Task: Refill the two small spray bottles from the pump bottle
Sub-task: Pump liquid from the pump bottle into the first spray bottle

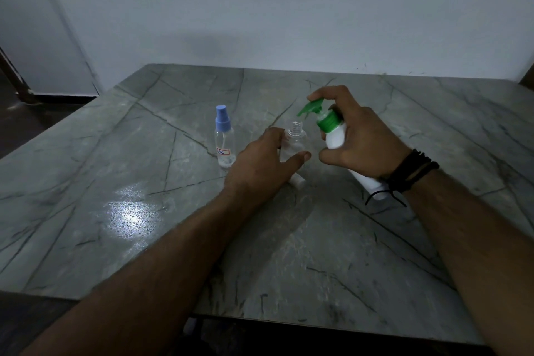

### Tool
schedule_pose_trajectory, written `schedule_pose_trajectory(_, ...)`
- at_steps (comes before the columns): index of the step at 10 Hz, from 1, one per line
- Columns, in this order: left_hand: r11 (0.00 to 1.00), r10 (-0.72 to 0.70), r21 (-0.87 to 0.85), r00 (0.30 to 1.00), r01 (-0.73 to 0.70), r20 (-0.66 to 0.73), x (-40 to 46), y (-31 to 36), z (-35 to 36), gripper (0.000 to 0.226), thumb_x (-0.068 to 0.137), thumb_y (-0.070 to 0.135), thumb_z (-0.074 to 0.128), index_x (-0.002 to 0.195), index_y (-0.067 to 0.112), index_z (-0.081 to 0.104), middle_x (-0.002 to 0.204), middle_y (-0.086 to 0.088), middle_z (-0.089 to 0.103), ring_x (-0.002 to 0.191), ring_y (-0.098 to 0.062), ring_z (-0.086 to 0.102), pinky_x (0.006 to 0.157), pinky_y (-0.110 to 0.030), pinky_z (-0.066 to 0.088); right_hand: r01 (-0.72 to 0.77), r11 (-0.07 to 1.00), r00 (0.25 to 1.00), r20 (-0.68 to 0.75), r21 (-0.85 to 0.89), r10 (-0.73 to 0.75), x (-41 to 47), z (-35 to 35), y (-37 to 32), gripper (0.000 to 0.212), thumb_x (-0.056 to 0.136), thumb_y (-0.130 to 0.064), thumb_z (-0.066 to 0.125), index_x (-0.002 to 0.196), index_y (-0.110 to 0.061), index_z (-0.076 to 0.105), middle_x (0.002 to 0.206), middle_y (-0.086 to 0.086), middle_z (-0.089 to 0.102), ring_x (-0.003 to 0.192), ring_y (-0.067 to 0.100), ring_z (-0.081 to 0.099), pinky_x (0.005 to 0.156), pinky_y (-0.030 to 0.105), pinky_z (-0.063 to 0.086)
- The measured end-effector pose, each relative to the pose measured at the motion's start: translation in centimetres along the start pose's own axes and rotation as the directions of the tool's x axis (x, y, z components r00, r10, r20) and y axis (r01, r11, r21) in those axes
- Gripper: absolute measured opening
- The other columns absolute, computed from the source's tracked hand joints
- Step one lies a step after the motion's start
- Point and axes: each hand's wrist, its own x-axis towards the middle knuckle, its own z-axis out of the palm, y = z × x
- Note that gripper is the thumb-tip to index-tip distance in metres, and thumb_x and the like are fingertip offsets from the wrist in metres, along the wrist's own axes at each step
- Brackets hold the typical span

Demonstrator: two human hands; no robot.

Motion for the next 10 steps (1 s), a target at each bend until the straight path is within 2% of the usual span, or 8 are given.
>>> schedule_pose_trajectory(2, 1.000, -0.005, 0.004, 1.000, 0.005, -0.004, -0.01, 0.03, 0.04, 0.056, 0.087, 0.054, 0.062, 0.131, 0.023, 0.047, 0.131, 0.004, 0.057, 0.098, -0.004, 0.045, 0.078, -0.025, 0.037, -0.007, 1.000, 1.000, -0.004, 0.007, 0.007, 0.02, 0.02, -0.06, 0.070, 0.064, -0.018, 0.074, 0.126, -0.026, 0.044, 0.085, 0.002, 0.065, 0.067, 0.018, 0.064, 0.063, 0.041, 0.052)
schedule_pose_trajectory(4, 1.000, 0.000, 0.004, 1.000, 0.000, -0.009, -0.04, 0.04, 0.10, 0.055, 0.087, 0.054, 0.062, 0.131, 0.023, 0.048, 0.131, 0.004, 0.057, 0.097, -0.004, 0.046, 0.077, -0.025, 0.037, 0.008, 1.000, 1.000, 0.003, -0.011, -0.008, -0.03, 0.00, -0.02, 0.076, 0.066, -0.012, 0.076, 0.132, -0.028, 0.044, 0.080, 0.006, 0.063, 0.066, 0.021, 0.063, 0.062, 0.041, 0.052)
schedule_pose_trajectory(6, 1.000, -0.012, 0.014, 1.000, 0.012, -0.003, 0.03, 0.10, 0.08, 0.056, 0.087, 0.055, 0.062, 0.130, 0.024, 0.047, 0.131, 0.003, 0.057, 0.098, -0.005, 0.046, 0.077, -0.025, 0.037, -0.007, 1.000, 1.000, 0.010, 0.002, 0.007, 0.05, 0.02, -0.10, 0.070, 0.065, -0.016, 0.075, 0.127, -0.025, 0.044, 0.083, -0.001, 0.065, 0.068, 0.020, 0.065, 0.063, 0.045, 0.053)
schedule_pose_trajectory(8, 1.000, -0.014, 0.007, 1.000, 0.014, -0.008, -0.11, 0.13, 0.01, 0.058, 0.087, 0.055, 0.062, 0.132, 0.024, 0.047, 0.133, 0.003, 0.056, 0.107, -0.010, 0.053, 0.079, -0.025, 0.038, -0.002, 1.000, 1.000, 0.001, -0.009, 0.002, -0.04, 0.00, -0.15, 0.075, 0.064, -0.017, 0.073, 0.132, -0.029, 0.043, 0.079, 0.008, 0.064, 0.066, 0.024, 0.064, 0.062, 0.046, 0.053)
schedule_pose_trajectory(9, 1.000, -0.020, 0.014, 1.000, 0.020, -0.009, -0.09, 0.19, 0.00, 0.057, 0.087, 0.055, 0.062, 0.132, 0.024, 0.047, 0.133, 0.003, 0.056, 0.109, -0.011, 0.053, 0.079, -0.025, 0.038, -0.009, 1.000, 1.000, 0.001, 0.003, 0.009, 0.02, -0.10, -0.07, 0.070, 0.066, -0.012, 0.076, 0.126, -0.027, 0.044, 0.082, 0.007, 0.065, 0.067, 0.024, 0.064, 0.063, 0.047, 0.053)
schedule_pose_trajectory(10, 1.000, -0.016, 0.017, 1.000, 0.016, -0.012, -0.03, 0.23, 0.06, 0.057, 0.087, 0.056, 0.062, 0.132, 0.024, 0.047, 0.133, 0.003, 0.056, 0.105, -0.008, 0.051, 0.078, -0.025, 0.037, -0.016, 1.000, 1.000, 0.007, 0.003, 0.016, 0.00, -0.01, -0.08, 0.070, 0.067, -0.011, 0.077, 0.126, -0.027, 0.044, 0.083, 0.005, 0.065, 0.068, 0.022, 0.064, 0.063, 0.045, 0.053)
